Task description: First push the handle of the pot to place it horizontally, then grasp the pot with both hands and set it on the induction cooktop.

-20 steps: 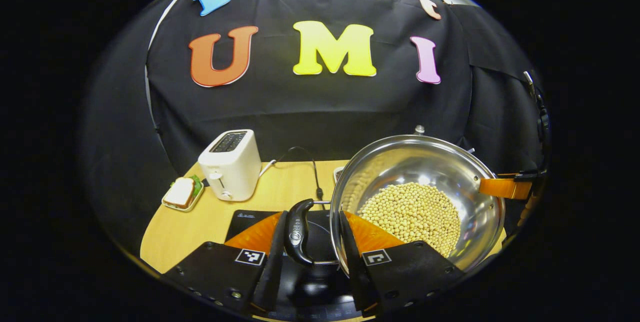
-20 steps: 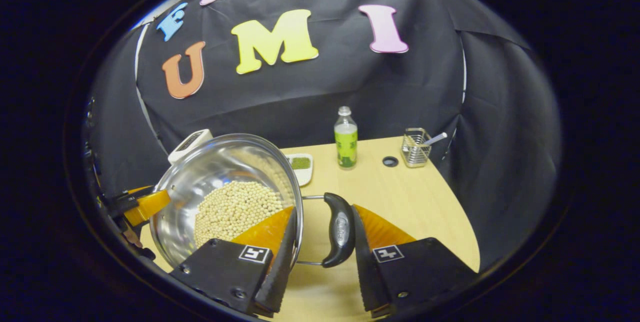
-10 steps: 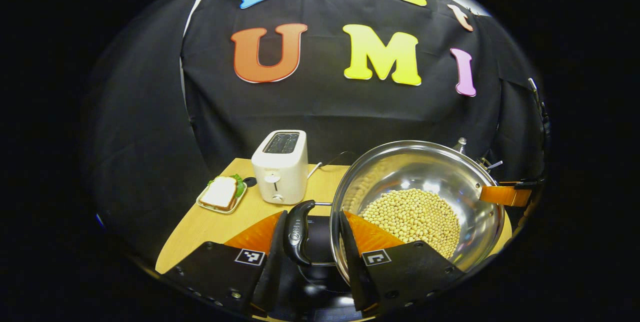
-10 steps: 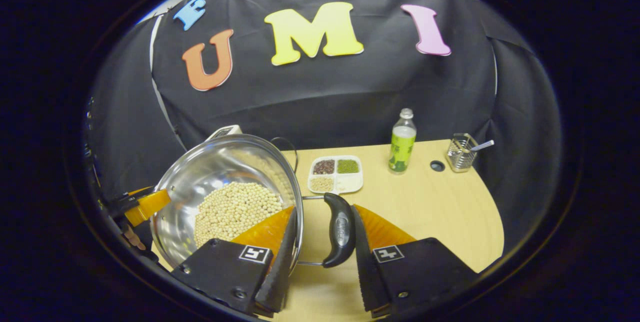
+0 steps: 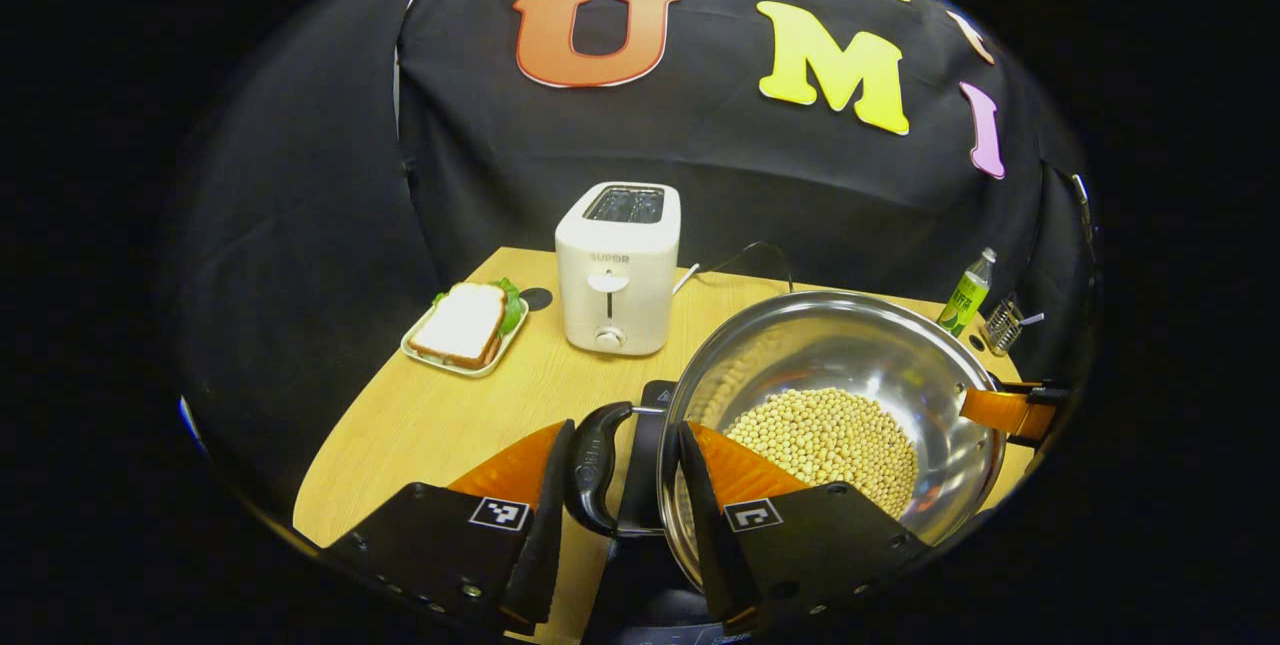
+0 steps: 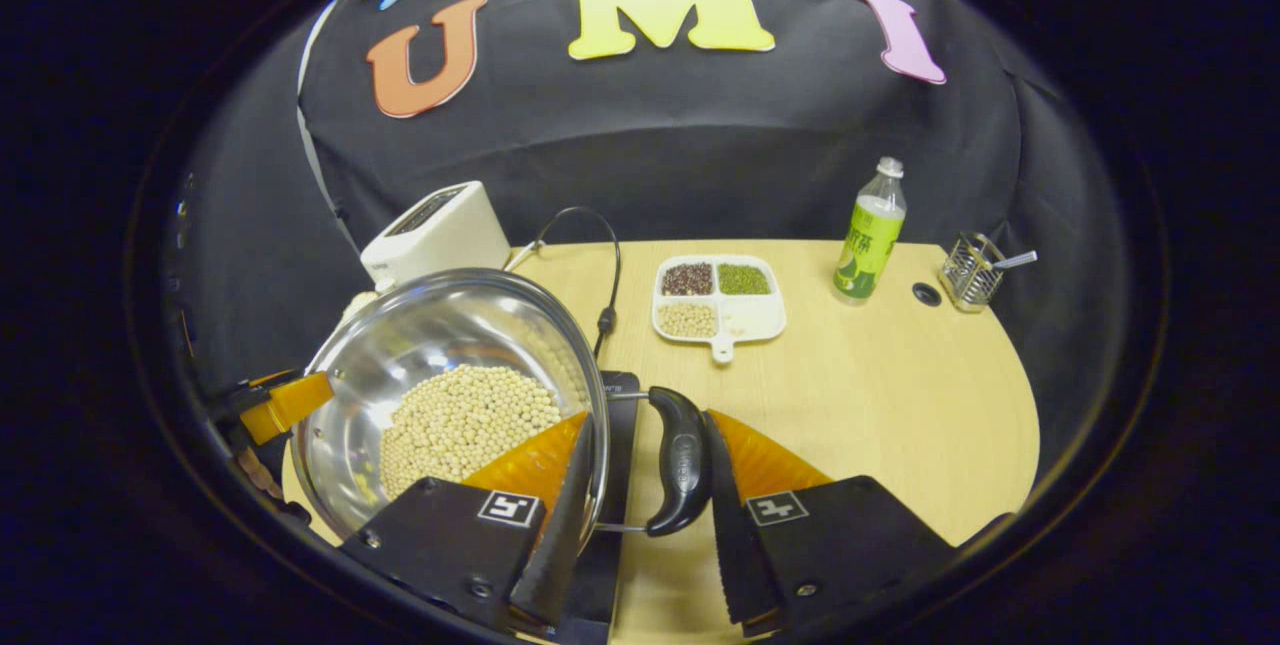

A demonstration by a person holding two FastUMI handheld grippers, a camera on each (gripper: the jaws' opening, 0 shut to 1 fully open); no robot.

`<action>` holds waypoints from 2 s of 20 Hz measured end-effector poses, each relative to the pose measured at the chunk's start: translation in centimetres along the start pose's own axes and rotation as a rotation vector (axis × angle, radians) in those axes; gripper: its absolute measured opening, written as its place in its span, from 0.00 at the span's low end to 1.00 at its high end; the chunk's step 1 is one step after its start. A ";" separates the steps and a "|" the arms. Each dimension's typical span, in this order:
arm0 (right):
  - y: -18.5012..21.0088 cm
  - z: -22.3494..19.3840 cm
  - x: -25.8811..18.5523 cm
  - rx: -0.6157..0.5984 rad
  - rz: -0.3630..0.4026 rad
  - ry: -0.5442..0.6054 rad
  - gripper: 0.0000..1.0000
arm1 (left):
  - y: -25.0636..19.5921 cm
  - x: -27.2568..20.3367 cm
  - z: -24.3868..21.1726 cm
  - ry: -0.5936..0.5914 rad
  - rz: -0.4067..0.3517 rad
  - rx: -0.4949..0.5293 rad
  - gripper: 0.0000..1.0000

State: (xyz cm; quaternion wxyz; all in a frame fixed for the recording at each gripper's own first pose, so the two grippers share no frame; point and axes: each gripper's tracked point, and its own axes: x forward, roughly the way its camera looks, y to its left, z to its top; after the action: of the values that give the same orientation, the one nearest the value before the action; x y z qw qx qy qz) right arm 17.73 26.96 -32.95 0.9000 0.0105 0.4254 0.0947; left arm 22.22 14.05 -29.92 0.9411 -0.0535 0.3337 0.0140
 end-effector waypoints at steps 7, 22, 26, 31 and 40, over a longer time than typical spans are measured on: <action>0.6 -2.1 1.7 -0.079 -0.043 -0.045 0.61 | -2.6 1.2 0.0 -0.037 0.016 0.033 0.55; 0.7 -1.1 1.6 -0.034 0.043 -0.124 0.66 | -1.2 0.8 -1.0 -0.019 0.004 0.091 0.75; -0.4 0.9 -0.1 -0.018 0.098 -0.223 0.70 | -0.1 -2.1 0.7 -0.074 0.043 0.072 0.94; -3.5 2.0 -4.8 0.036 0.121 -0.336 0.89 | 0.1 -7.6 1.8 -0.149 0.100 0.040 0.96; -13.1 0.1 -14.0 0.069 0.077 -0.498 0.95 | -6.7 -18.0 1.9 -0.368 0.099 0.033 0.96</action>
State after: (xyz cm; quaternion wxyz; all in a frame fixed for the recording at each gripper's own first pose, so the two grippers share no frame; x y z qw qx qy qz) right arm 11.27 11.56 -23.48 0.9718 0.0806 0.1929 0.1088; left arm 9.84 7.81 -16.54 0.9851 -0.0179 0.1584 0.0643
